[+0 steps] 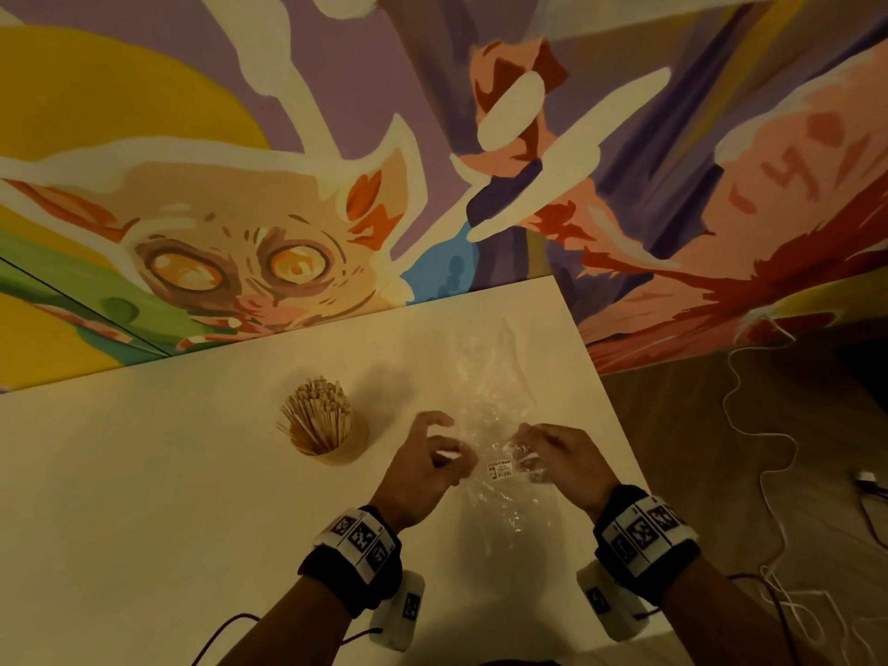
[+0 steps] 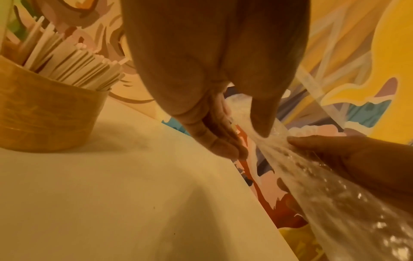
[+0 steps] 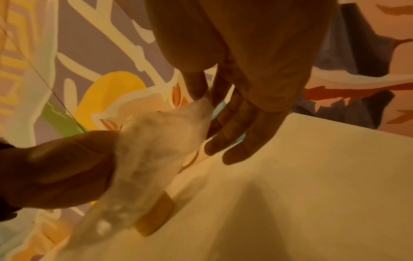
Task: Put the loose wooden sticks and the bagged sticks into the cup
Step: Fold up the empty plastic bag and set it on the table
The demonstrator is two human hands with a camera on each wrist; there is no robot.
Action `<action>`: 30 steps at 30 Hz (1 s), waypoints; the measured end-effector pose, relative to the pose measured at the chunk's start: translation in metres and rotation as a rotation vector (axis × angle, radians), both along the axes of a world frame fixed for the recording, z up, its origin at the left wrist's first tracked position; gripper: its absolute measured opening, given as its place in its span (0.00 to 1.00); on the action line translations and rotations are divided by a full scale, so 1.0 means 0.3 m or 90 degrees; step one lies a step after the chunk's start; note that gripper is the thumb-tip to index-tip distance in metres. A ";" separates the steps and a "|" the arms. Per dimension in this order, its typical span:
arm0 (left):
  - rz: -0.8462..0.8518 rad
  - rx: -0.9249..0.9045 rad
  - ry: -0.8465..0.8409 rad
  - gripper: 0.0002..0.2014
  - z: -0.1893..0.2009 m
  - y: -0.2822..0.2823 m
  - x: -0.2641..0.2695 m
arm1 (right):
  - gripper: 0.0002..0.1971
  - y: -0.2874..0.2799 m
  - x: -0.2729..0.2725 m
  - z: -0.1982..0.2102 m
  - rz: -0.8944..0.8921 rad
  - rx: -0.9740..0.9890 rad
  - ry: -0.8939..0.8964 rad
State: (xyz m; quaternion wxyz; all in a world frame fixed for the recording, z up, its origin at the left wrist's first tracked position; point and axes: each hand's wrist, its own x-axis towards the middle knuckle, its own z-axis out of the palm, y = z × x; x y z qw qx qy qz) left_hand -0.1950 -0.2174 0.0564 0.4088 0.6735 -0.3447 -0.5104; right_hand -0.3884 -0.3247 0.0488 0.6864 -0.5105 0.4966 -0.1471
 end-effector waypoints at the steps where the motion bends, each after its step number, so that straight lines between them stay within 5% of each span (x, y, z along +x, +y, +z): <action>1: 0.025 -0.015 0.016 0.29 0.006 0.003 -0.001 | 0.17 -0.002 0.004 -0.007 0.009 -0.019 0.002; 4: -0.008 -0.048 0.032 0.38 0.025 0.010 -0.009 | 0.17 -0.004 0.010 -0.028 0.068 -0.110 0.022; 8: -0.104 -0.038 -0.095 0.31 0.008 0.008 -0.005 | 0.17 -0.003 0.010 -0.038 0.083 -0.095 -0.030; 13: -0.066 -0.051 -0.225 0.22 -0.031 0.016 -0.012 | 0.08 -0.005 0.003 -0.021 0.101 -0.116 -0.058; 14: -0.058 -0.061 -0.236 0.18 -0.036 0.018 -0.014 | 0.12 -0.006 0.004 -0.018 0.095 -0.131 -0.043; 17: -0.059 -0.085 -0.214 0.12 -0.050 0.022 -0.011 | 0.51 -0.014 -0.002 -0.012 0.140 -0.197 0.055; 19: -0.071 -0.092 -0.189 0.11 -0.056 0.018 -0.004 | 0.64 -0.029 -0.002 -0.011 0.254 -0.249 0.115; 22: -0.060 -0.096 -0.194 0.10 -0.058 0.006 0.014 | 0.48 -0.057 0.004 -0.044 0.377 -0.312 0.201; 26: 0.000 -0.036 -0.110 0.14 -0.078 -0.020 0.055 | 0.13 -0.075 0.024 -0.093 0.285 -0.182 0.061; 30: 0.012 0.022 0.013 0.25 -0.115 -0.036 0.062 | 0.11 -0.073 0.047 -0.136 0.194 -0.075 0.009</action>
